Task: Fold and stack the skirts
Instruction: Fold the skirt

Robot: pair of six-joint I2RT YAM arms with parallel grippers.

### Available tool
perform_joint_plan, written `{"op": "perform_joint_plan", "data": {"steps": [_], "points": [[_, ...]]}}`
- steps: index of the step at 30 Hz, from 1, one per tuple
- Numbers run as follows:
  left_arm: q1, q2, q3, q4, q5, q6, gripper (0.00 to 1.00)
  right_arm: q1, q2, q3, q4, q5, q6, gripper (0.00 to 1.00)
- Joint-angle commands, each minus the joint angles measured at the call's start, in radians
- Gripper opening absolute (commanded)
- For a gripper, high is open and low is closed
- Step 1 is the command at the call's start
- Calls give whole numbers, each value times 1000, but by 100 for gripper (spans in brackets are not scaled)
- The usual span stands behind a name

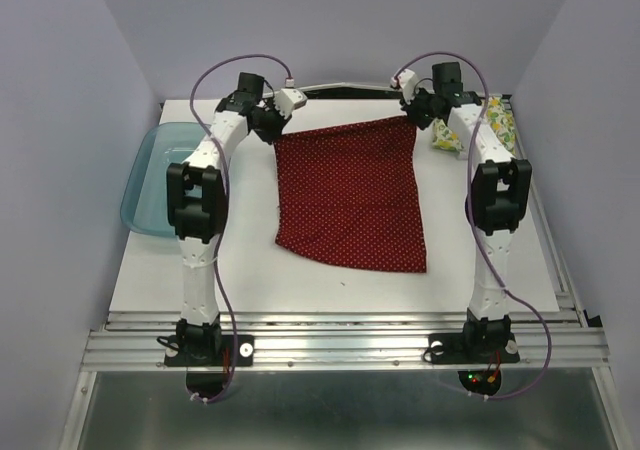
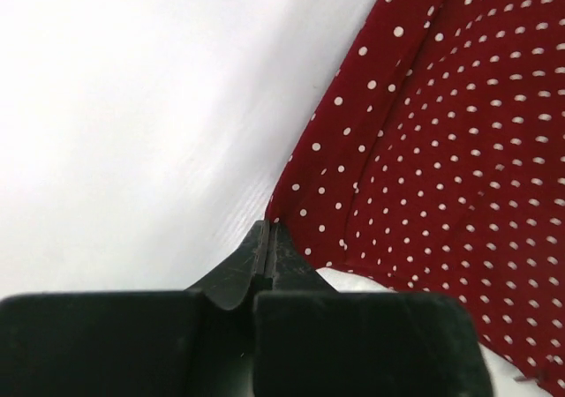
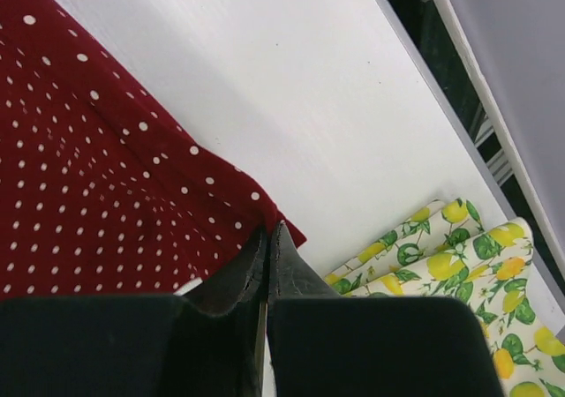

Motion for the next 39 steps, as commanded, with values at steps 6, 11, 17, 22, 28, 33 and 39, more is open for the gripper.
{"op": "perform_joint_plan", "data": {"steps": [6,11,17,22,28,33,39], "points": [[10,-393,-293,165,-34,109,0,-18,-311,-228,3,-66,-72,1],[-13,-522,-523,180,-15,148,0,-18,-459,-492,-43,-94,-130,1],[-62,-689,-888,298,-57,203,0,42,-650,-790,-36,-118,-118,1],[-106,-744,-1085,342,-92,217,0,111,-726,-1080,68,-85,-54,1],[-111,-726,-1116,414,-143,174,0,120,-684,-1076,125,-65,35,1],[-109,-753,-1065,388,-126,152,0,120,-706,-1005,79,-77,52,1],[-109,-836,-1007,299,-115,157,0,120,-778,-930,-19,-94,66,1]]}}
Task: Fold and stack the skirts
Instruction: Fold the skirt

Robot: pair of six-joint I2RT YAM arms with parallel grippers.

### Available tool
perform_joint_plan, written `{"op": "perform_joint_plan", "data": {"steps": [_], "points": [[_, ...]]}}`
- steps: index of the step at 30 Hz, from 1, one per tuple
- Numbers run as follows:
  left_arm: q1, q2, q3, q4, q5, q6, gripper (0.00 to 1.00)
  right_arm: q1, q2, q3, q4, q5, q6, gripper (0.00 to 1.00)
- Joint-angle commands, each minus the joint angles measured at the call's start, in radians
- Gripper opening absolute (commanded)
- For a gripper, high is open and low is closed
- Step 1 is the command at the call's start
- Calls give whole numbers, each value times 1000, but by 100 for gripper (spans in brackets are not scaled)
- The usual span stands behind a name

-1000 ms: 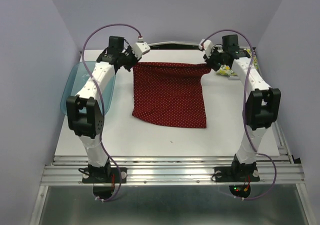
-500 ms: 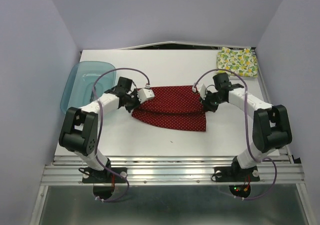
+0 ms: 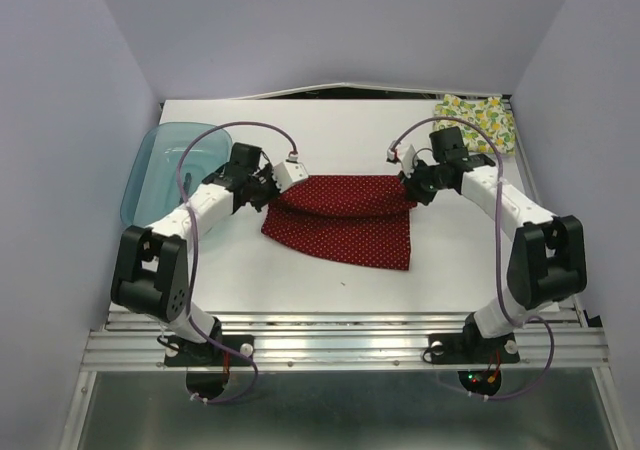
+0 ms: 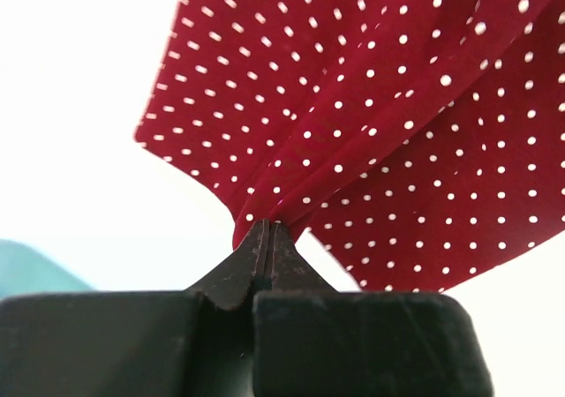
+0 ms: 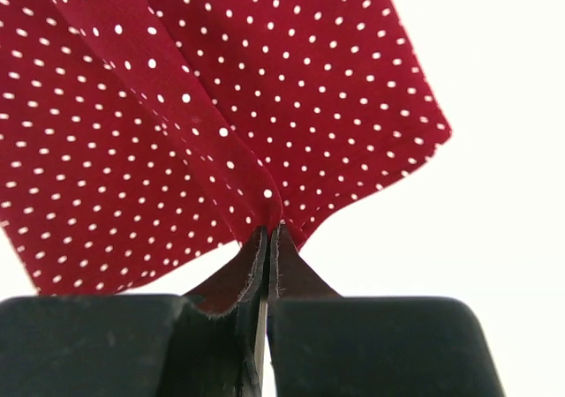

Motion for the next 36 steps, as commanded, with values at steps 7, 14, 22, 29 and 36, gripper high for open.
{"op": "perform_joint_plan", "data": {"steps": [7,14,22,29,36], "points": [[0,-236,7,-184,24,59,0,32,-202,-38,-120,-33,15,1],[-10,-190,-160,-154,-18,127,0,114,-199,-298,21,1,15,1],[-8,-332,-185,-252,128,139,97,124,-248,-248,-15,25,46,78],[-10,-433,-128,-321,202,84,89,124,-328,-92,-99,-67,196,94],[-10,-201,-12,-235,172,-75,59,124,-77,-23,-42,-113,401,53]]}}
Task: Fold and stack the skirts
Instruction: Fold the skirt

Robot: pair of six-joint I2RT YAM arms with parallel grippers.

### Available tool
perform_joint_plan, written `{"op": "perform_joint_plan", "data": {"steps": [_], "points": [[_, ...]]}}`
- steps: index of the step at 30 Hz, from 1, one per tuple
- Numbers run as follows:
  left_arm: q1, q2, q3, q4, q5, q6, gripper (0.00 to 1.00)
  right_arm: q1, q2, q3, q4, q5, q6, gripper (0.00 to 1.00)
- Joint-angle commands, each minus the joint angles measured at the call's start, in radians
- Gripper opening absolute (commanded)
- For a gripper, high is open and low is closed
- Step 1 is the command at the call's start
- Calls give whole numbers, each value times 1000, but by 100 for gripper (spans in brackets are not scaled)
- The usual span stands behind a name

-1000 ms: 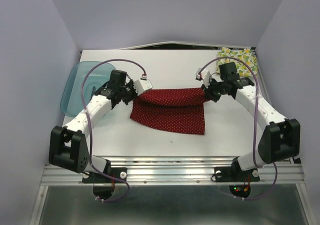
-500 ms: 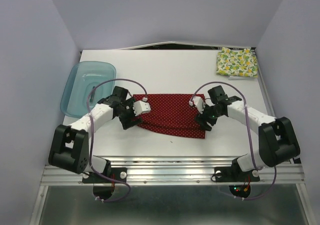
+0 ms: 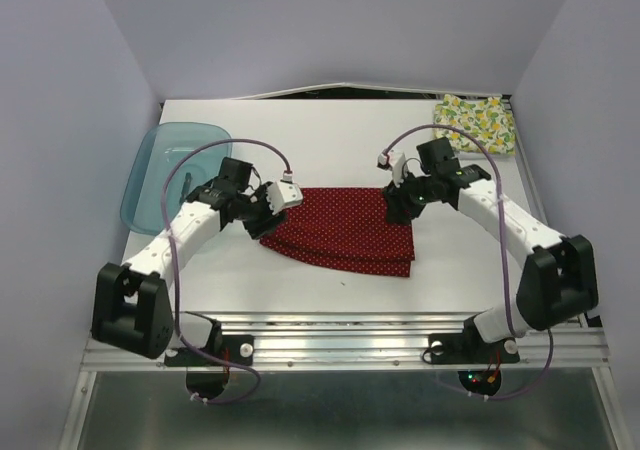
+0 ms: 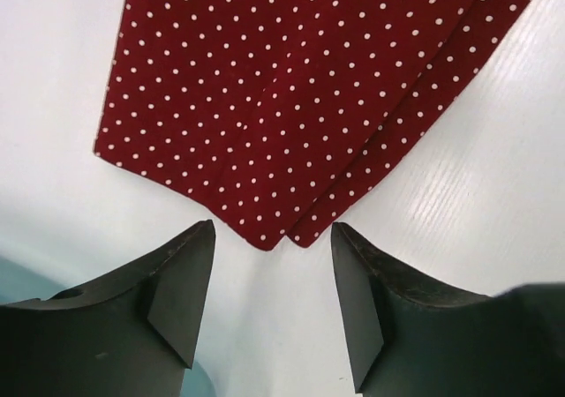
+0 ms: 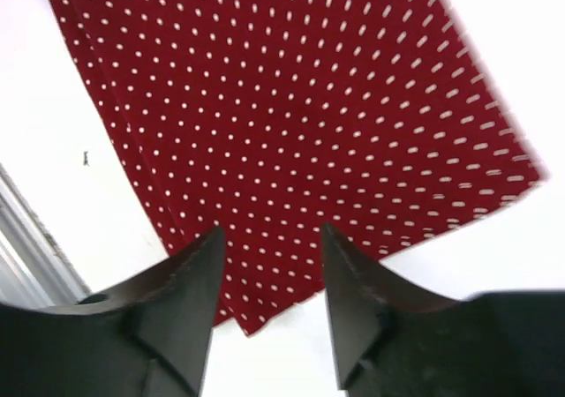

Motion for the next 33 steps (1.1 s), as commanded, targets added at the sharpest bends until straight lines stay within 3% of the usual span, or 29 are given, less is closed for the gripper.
{"op": "perform_joint_plan", "data": {"steps": [1,8,13,19,22,25,29,33], "points": [[-3,147,101,45,-2,-135,57,-1,192,57,13,-41,158,50],[-16,304,107,121,-123,-158,38,-1,317,-4,67,0,222,43],[-41,368,53,115,-165,-134,24,-1,442,11,116,217,167,40],[-125,339,23,104,-172,-172,20,-33,638,253,127,304,130,37],[-141,310,27,113,-177,-235,24,-33,674,401,119,316,135,37],[-142,244,44,156,-186,-319,46,-33,664,511,111,325,165,43],[-161,117,44,233,-149,-379,48,-53,570,591,125,368,282,51],[-216,121,76,242,-171,-421,47,-62,459,578,118,333,443,55]]}}
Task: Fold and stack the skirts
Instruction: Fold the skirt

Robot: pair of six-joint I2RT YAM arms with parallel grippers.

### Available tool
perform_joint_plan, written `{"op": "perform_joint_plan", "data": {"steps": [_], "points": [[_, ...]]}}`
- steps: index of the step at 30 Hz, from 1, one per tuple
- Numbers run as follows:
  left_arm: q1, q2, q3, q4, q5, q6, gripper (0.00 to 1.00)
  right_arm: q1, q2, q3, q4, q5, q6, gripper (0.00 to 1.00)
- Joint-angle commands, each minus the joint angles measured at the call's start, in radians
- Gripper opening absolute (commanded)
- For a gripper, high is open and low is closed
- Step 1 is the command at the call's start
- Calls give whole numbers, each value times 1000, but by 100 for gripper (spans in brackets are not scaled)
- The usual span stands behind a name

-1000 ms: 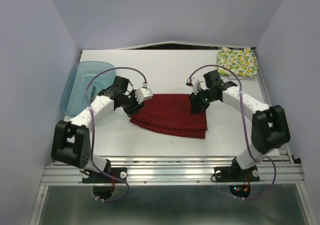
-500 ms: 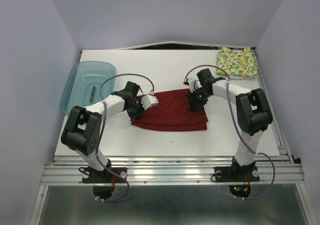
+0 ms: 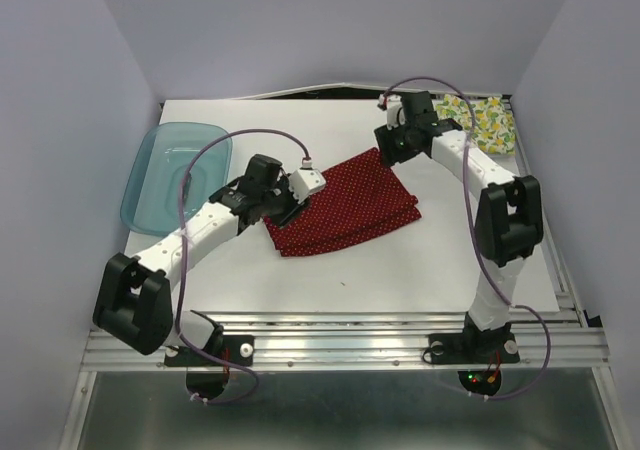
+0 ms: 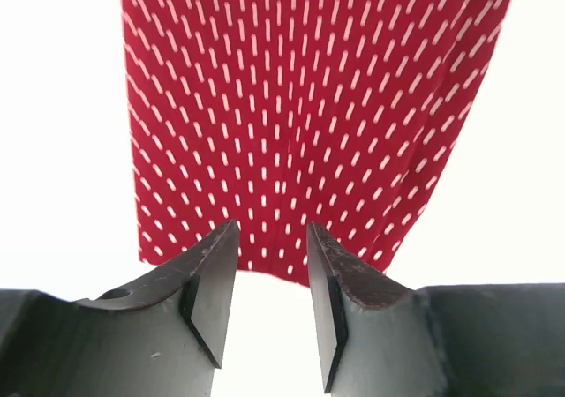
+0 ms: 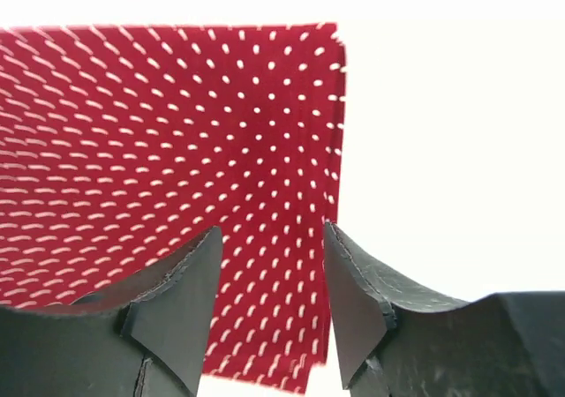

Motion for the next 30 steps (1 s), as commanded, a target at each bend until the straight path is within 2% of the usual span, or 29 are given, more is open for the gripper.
{"op": "perform_joint_plan", "data": {"steps": [1,6,8,11,14,18,25,29,30], "points": [[-56,-7,39,44,-2,-63,47,-18,-198,-2,35,-22,236,57],[-108,82,32,70,-120,-16,46,-18,-319,-278,36,-79,346,55],[-114,151,42,70,-184,-4,40,-18,-353,-352,36,-95,359,52],[-116,220,35,53,-208,20,28,-18,-359,-459,39,-84,366,48],[-133,237,0,49,-192,54,27,-18,-315,-516,76,-43,364,47],[-179,238,-47,36,-203,65,20,-27,-248,-526,143,-9,350,45],[-249,229,-70,-8,-152,-15,10,-38,-76,-368,190,25,307,43],[-288,219,-48,-7,-131,-125,11,-38,-2,-202,181,-24,323,43],[-288,209,-39,-5,-129,-142,16,-38,-2,-185,176,-32,329,43]]}}
